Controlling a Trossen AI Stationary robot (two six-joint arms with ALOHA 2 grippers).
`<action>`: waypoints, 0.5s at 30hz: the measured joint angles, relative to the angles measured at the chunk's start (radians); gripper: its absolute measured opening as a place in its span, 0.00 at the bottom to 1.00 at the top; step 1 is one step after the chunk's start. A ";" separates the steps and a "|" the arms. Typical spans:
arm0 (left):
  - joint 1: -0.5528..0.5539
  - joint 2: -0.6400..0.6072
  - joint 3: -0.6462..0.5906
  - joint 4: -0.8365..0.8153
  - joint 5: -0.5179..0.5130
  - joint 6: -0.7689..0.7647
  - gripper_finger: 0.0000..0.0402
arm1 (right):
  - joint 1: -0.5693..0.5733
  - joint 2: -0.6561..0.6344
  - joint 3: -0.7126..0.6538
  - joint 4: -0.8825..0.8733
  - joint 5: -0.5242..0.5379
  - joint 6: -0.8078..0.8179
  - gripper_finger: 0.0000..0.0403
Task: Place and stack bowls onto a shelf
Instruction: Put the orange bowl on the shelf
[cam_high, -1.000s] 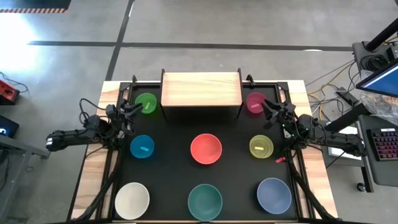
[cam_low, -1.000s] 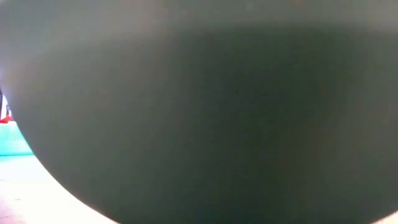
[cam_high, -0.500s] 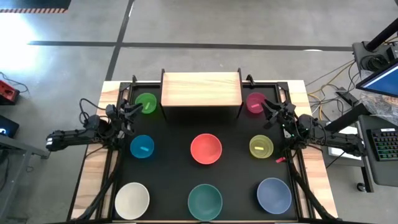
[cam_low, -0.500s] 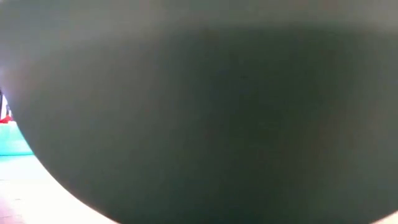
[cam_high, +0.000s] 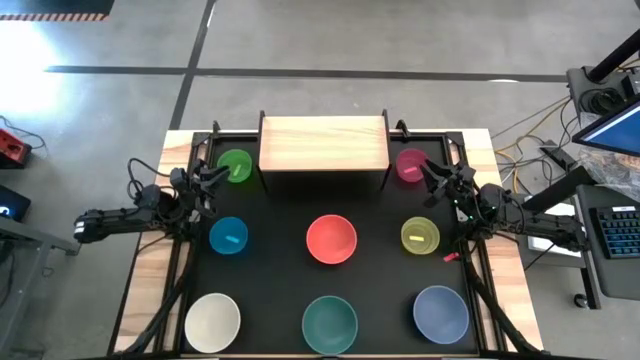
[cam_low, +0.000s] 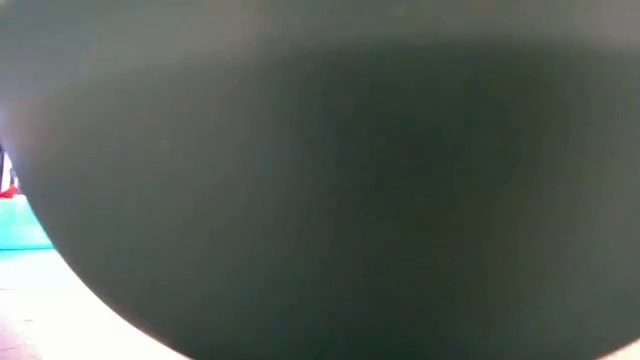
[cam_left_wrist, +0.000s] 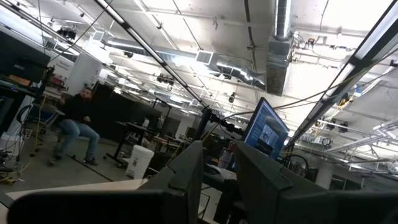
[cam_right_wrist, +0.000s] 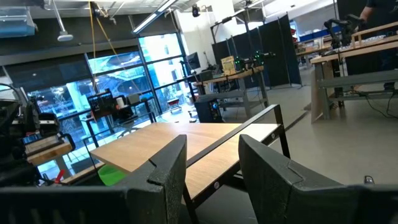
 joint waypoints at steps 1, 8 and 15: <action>0.000 0.000 0.000 0.003 0.000 -0.002 0.19 | 0.000 0.000 0.000 0.000 0.000 0.000 0.34; 0.000 0.000 0.000 0.015 0.031 -0.029 0.19 | 0.000 0.000 0.000 0.000 0.000 0.000 0.34; 0.000 0.001 0.022 -0.042 0.168 -0.056 0.19 | 0.000 0.000 0.000 0.000 0.000 0.000 0.34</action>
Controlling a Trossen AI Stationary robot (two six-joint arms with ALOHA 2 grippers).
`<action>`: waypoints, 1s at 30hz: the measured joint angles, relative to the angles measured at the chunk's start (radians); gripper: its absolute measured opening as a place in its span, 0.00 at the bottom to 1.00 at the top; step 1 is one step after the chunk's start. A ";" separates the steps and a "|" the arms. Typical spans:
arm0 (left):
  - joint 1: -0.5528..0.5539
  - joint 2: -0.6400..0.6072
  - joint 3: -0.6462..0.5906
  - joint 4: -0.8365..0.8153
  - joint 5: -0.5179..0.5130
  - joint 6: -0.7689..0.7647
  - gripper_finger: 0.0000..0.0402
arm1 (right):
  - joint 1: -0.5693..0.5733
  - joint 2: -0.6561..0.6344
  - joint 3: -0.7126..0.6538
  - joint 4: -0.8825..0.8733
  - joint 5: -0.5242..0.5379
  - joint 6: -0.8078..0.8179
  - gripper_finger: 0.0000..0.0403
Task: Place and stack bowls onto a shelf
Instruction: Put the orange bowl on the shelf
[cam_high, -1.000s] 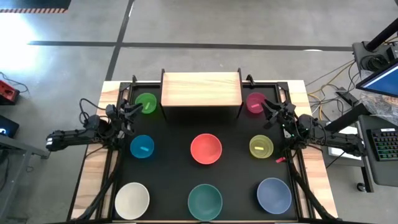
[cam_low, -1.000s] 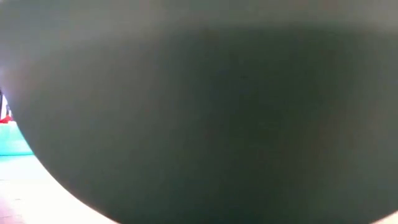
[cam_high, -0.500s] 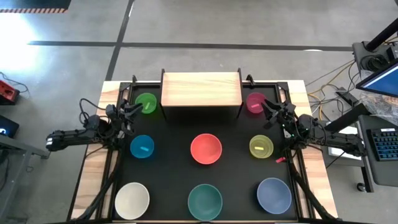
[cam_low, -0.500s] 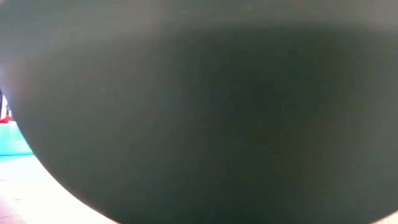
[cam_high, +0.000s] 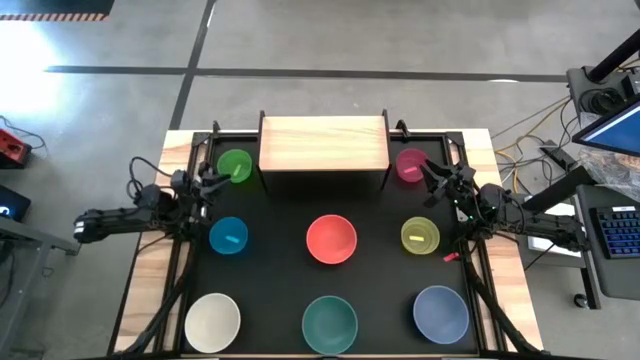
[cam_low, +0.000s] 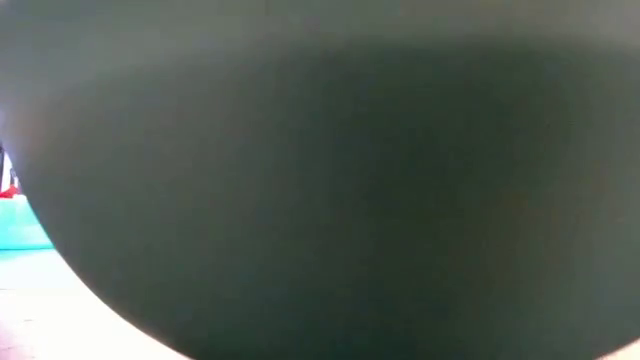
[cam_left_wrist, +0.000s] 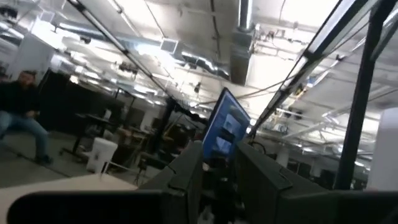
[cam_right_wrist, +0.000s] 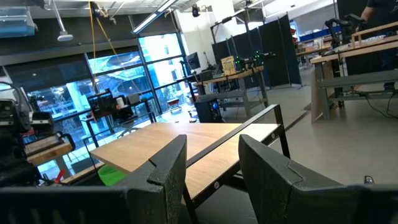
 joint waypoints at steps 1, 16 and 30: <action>0.000 0.003 0.013 -0.028 -0.002 -0.006 0.19 | 0.000 0.000 0.000 0.000 0.000 0.000 0.34; 0.000 0.340 0.256 -0.438 0.036 0.019 0.19 | 0.000 0.000 0.000 0.000 0.000 0.000 0.34; -0.028 0.704 0.256 -0.305 0.296 0.149 0.19 | 0.000 0.000 0.000 0.000 0.000 0.000 0.34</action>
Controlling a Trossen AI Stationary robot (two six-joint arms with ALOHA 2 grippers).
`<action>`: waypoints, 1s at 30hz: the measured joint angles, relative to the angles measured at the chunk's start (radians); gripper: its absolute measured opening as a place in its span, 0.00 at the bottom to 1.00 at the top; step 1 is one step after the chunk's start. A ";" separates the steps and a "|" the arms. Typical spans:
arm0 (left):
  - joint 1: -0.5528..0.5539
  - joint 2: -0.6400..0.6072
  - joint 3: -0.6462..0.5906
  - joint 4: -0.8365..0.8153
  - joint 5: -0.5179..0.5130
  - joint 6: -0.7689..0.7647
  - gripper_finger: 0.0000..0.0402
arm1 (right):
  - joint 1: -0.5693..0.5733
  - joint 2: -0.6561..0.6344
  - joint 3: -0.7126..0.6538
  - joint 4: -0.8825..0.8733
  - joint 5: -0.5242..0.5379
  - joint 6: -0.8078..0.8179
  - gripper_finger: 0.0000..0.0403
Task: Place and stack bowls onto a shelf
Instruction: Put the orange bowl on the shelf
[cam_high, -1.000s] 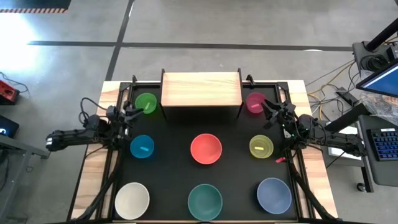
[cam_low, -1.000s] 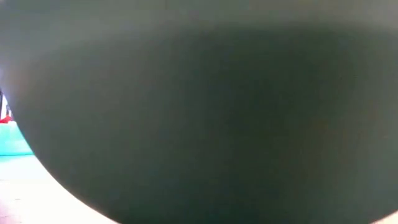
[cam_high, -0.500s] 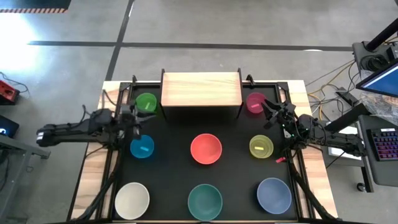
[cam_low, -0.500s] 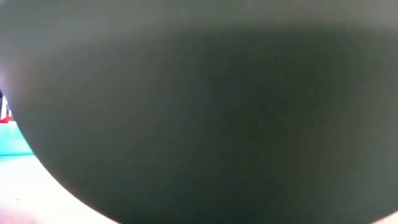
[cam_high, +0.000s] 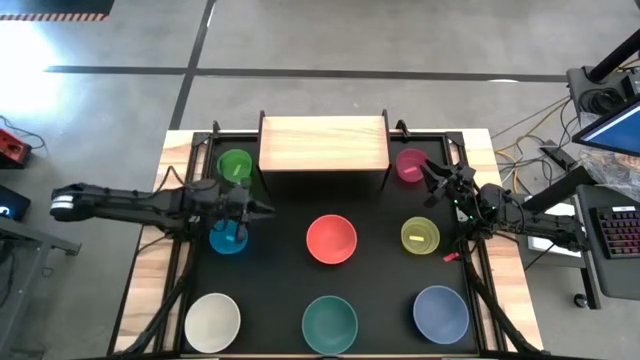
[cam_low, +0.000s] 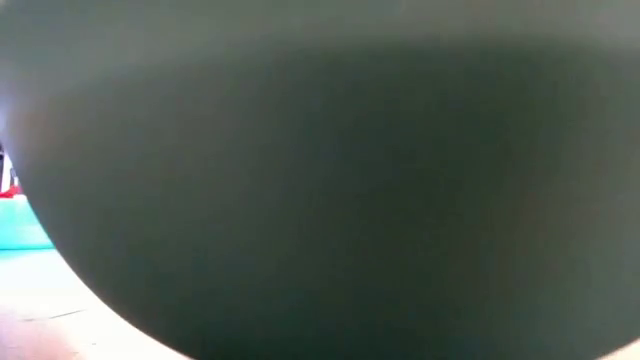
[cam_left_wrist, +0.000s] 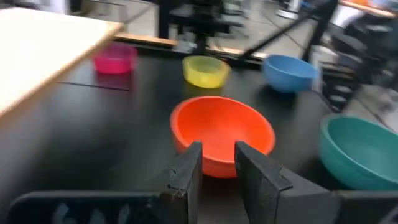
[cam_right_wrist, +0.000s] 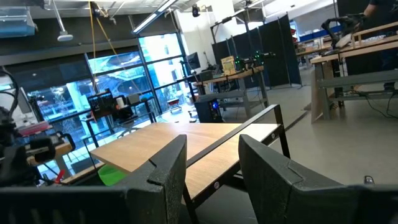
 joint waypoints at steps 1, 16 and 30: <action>-0.004 0.013 0.000 0.008 0.018 0.007 0.19 | 0.000 0.000 0.000 0.000 0.000 0.000 0.34; -0.121 0.305 0.092 0.053 -0.011 0.136 0.19 | 0.000 0.000 0.000 0.000 0.000 0.000 0.34; -0.237 0.598 0.330 -0.017 -0.149 0.121 0.45 | 0.000 0.000 0.000 0.000 0.000 0.000 0.34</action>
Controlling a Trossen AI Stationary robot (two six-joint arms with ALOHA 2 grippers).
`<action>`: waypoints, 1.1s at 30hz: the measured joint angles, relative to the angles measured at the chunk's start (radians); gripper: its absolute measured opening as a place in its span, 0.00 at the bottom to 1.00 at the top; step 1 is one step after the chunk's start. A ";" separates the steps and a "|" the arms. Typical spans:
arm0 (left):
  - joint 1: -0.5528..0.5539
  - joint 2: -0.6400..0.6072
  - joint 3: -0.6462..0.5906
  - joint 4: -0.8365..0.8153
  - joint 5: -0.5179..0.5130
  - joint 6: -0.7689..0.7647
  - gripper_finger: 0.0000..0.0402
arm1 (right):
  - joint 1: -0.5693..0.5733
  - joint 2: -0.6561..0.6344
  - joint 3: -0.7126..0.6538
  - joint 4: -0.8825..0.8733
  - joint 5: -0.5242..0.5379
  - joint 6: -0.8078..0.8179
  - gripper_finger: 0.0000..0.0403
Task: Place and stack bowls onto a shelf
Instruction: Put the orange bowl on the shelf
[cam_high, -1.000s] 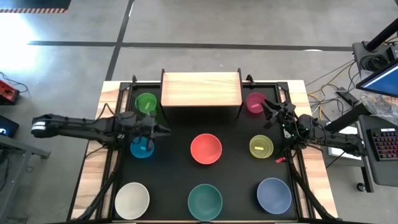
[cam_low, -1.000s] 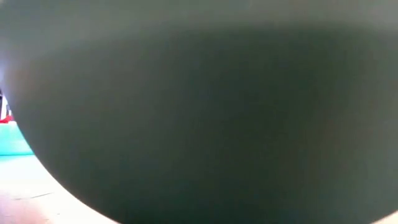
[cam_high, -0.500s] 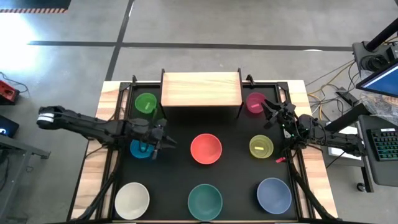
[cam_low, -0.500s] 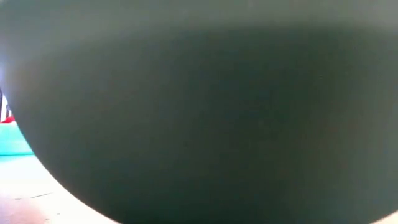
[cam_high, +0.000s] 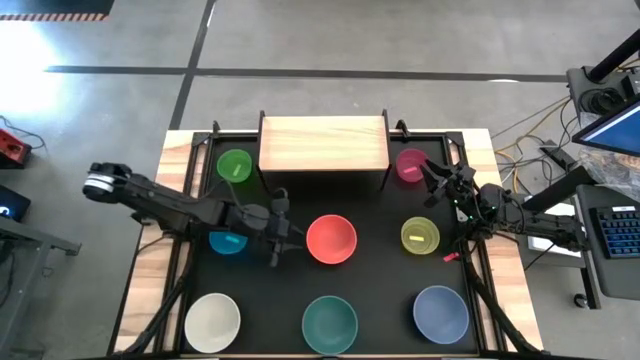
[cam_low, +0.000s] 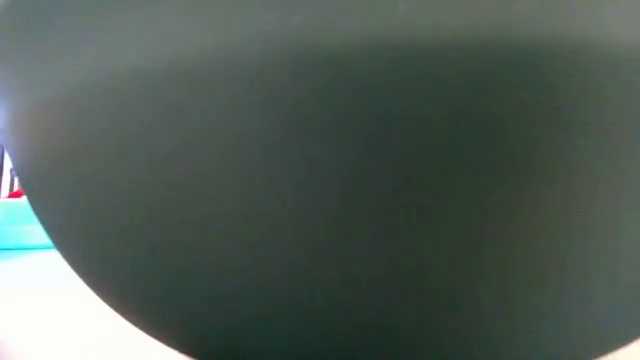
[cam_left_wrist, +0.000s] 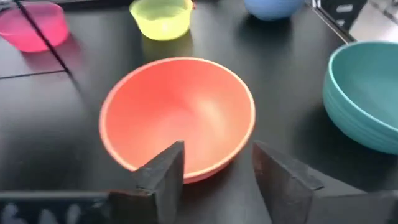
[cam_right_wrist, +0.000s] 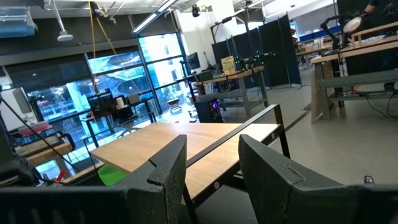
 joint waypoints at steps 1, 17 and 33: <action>-0.008 0.015 0.017 -0.020 0.000 0.000 0.47 | 0.000 0.000 0.000 0.000 0.000 0.000 0.34; -0.052 0.355 0.297 -0.138 0.001 0.016 0.51 | 0.000 0.000 0.000 0.000 0.000 0.000 0.34; -0.051 0.474 0.324 -0.130 -0.105 0.005 0.31 | 0.000 0.000 0.000 0.000 0.000 0.000 0.34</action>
